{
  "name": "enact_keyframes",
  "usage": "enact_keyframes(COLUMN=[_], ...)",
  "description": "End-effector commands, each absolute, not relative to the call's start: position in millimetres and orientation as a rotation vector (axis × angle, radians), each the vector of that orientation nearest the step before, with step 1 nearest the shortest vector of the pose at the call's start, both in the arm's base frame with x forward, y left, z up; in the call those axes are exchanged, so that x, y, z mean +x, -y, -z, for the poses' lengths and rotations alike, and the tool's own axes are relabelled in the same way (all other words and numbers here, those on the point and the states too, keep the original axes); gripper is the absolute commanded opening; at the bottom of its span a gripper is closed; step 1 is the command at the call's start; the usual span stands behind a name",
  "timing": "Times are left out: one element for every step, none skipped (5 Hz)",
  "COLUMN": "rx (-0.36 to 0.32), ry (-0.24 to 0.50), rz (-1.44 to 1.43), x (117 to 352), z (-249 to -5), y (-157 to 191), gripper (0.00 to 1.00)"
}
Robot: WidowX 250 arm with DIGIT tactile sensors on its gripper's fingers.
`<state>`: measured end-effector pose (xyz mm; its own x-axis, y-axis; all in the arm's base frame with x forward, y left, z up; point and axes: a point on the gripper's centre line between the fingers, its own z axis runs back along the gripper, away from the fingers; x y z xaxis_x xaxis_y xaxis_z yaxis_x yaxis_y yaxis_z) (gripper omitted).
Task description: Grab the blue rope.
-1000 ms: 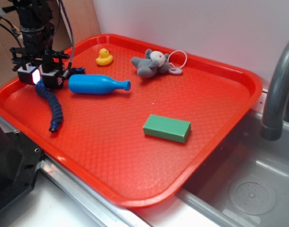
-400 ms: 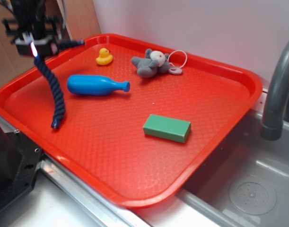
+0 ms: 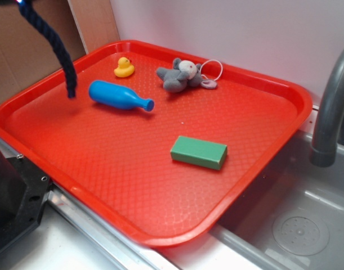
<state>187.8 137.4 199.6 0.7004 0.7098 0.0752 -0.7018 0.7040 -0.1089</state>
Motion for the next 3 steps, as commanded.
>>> enact_keyframes(rx=[-0.086,-0.044,0.003], ry=[0.254,0.262,0.242], rz=[-0.784,-0.707,-0.686], x=[155.8,156.7,162.4], z=[-295.9,-295.3,-287.9], y=[-123.2,-109.3,-101.5], gripper=[0.0,0.0,0.0])
